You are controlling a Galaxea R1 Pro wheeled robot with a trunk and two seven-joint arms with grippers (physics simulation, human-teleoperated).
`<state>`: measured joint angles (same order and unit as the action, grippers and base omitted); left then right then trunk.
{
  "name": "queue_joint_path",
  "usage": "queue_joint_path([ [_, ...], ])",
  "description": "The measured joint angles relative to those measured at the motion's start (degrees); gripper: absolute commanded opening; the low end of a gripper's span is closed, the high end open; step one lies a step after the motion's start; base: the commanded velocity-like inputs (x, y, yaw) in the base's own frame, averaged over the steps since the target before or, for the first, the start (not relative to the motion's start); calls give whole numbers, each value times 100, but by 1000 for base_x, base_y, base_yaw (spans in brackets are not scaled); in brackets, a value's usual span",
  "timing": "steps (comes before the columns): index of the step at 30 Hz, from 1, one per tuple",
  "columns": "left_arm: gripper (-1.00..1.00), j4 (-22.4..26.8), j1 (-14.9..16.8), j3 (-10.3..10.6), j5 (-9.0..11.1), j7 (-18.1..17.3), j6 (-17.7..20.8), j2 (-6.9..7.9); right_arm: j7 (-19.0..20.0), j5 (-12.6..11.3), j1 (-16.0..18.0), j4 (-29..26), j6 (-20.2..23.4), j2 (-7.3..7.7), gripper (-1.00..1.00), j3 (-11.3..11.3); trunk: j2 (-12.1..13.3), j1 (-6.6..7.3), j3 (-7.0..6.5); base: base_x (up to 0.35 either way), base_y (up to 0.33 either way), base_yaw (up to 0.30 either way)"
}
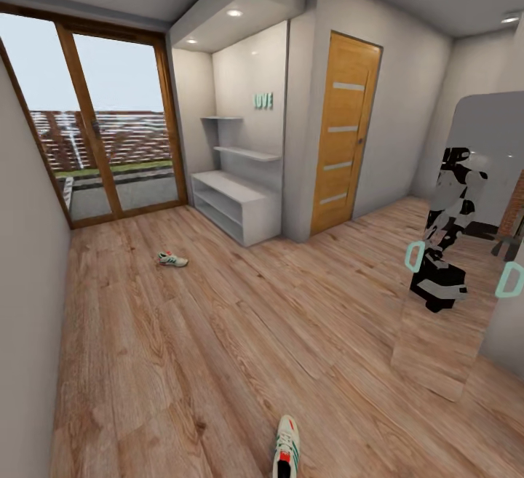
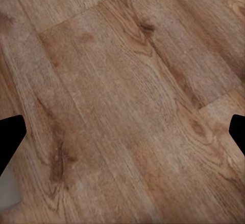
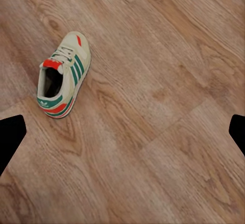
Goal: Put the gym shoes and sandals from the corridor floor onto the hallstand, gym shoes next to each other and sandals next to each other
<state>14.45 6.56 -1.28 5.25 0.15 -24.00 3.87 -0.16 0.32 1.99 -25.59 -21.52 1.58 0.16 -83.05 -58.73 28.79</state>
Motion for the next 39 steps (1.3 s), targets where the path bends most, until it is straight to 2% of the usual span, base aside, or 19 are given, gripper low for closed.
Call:
queue_joint_path([
  [10, 100, 0, 0, -1, -6, 0, 0, -1, 0, 0, 0, 6, 6, -1, 100, 0, 0, 0, 0, 0, 54, -19],
  [27, 100, -1, 2, -2, -14, -1, -1, -1, 0, 0, -1, 6, 7, -1, 100, 0, 0, 0, 0, 0, 281, -266],
  [39, 100, 19, 0, 29, -20, -1, 0, -1, -1, 0, 0, 7, 7, -1, 100, 0, 0, 0, 0, 0, 64, -80],
])
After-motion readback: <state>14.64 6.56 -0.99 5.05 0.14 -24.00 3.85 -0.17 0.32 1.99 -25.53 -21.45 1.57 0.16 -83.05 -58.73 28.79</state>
